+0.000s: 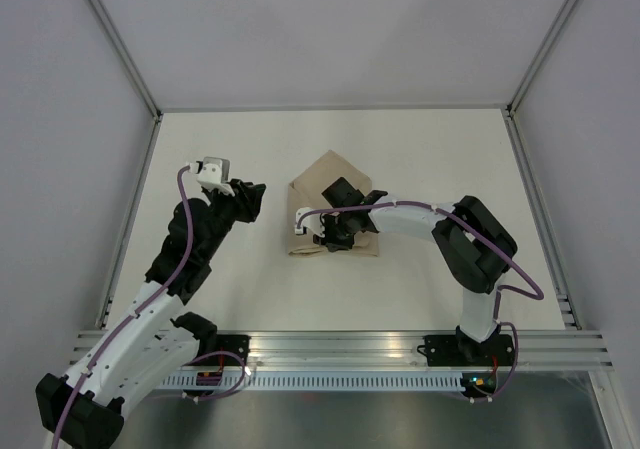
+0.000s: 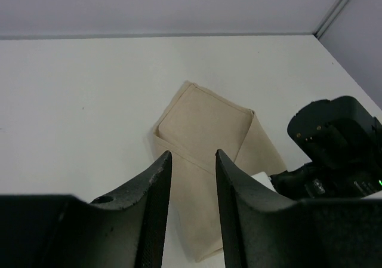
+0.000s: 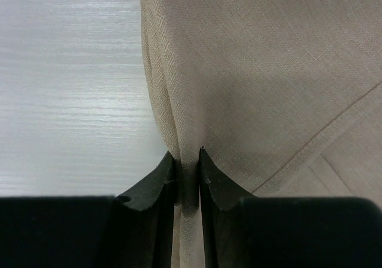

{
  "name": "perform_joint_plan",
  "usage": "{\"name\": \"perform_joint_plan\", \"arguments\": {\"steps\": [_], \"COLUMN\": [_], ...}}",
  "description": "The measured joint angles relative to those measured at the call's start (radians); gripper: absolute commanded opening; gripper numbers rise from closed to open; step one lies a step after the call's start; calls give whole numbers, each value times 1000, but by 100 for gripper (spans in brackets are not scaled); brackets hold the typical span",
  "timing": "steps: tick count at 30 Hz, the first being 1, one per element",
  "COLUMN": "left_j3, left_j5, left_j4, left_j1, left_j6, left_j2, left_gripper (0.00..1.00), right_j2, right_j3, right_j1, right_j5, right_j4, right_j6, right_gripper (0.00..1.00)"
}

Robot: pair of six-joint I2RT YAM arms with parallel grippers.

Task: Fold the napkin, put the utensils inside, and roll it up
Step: Roll the napkin at the center of the board.

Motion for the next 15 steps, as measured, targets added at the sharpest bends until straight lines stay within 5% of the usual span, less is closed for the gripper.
{"name": "perform_joint_plan", "arguments": {"steps": [15], "left_j3": [-172], "left_j5": [-59], "left_j4": [167], "left_j1": [-138], "left_j6": [134], "left_j2": [-62], "left_gripper": [37], "right_j2": [224], "right_j3": [311], "right_j1": [-155], "right_j5": [-322], "right_j4": [-378], "right_j6": [-24], "right_gripper": [13]}}
